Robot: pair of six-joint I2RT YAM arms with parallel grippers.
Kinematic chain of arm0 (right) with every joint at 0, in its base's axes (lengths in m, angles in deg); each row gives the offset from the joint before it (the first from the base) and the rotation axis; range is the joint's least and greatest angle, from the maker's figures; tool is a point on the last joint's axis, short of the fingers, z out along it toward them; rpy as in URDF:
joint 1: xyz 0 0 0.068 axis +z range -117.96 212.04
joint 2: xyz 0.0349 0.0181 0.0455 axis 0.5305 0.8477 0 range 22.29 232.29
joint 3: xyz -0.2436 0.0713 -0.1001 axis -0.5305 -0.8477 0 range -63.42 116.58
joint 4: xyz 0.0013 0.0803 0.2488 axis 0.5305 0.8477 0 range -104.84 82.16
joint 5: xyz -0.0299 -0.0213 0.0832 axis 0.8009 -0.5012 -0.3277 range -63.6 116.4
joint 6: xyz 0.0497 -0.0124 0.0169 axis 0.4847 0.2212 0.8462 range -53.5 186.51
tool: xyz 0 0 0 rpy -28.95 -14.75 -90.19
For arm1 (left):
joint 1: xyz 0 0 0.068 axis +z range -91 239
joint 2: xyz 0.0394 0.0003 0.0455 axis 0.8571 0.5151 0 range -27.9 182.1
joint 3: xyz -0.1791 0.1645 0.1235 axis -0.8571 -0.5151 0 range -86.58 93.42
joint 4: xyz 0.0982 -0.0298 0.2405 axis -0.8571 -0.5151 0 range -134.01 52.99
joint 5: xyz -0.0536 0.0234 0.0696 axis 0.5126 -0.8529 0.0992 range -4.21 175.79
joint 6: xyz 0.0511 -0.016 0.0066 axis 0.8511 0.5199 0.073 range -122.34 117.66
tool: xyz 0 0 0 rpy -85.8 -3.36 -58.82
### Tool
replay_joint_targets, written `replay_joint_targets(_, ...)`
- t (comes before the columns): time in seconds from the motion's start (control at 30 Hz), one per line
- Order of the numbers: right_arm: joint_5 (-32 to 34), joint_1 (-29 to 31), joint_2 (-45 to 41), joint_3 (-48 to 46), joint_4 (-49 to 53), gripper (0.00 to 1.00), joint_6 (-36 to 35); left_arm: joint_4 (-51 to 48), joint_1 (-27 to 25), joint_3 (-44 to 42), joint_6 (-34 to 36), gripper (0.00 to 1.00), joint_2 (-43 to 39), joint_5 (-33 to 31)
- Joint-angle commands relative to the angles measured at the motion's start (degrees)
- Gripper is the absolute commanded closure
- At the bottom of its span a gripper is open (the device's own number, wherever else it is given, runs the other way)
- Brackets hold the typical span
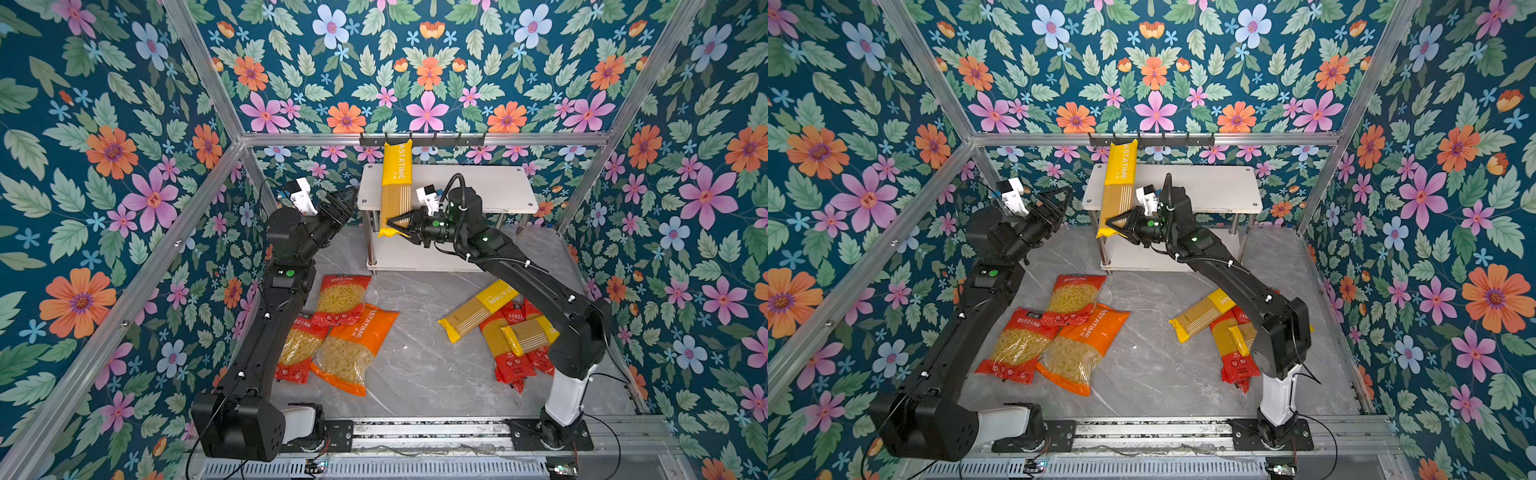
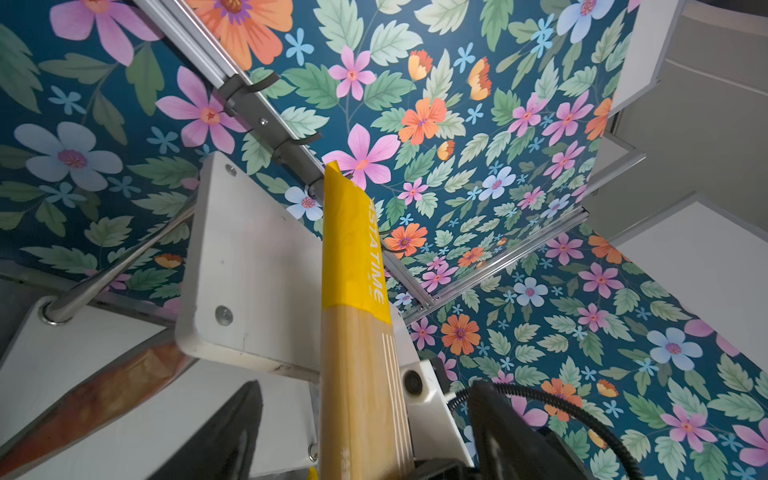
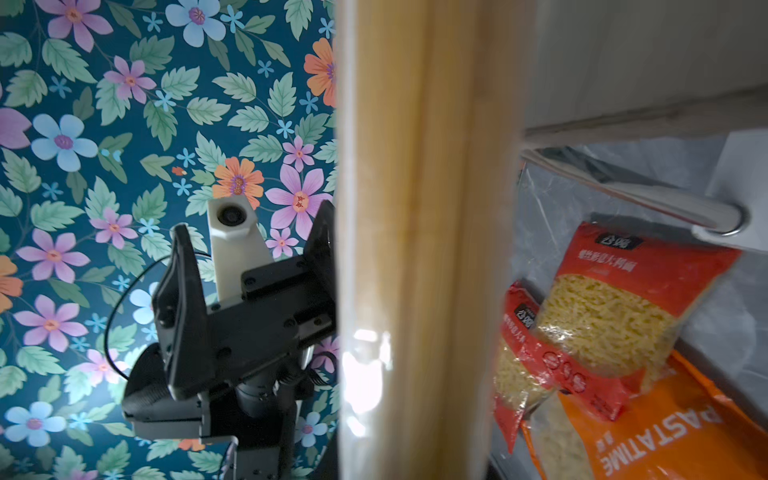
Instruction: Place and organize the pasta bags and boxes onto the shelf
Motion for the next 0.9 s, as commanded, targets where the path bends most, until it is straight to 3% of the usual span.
replay_joint_targets(0.0, -2.6, 0.2, 3.2, 4.3, -10.7, 0.93, 8.9, -0.4, 0.9, -1.7, 0.2, 0.19, -1.6, -1.0)
replay_joint_targets(0.2, 1.5, 0.6, 6.3, 9.5, -7.9, 0.83, 11.1, 0.0, 1.3, -3.9, -0.7, 0.16, -2.4, -1.4)
replay_joint_targets(0.4, 1.7, 0.0, 9.8, 14.7, -3.3, 0.56, 11.4, 5.8, 1.2, -5.9, -5.3, 0.03, -1.6, -1.0)
replay_joint_targets(0.67, 0.8, -0.8, 1.6, 1.0, -6.3, 0.36, 10.5, 17.4, -3.3, -9.5, -11.0, 0.03, 2.9, -1.1)
replay_joint_targets(0.87, -0.3, -1.4, -3.8, -5.2, -5.8, 0.3, 8.1, 19.6, -7.6, -6.4, -10.1, 0.11, 9.0, -1.3)
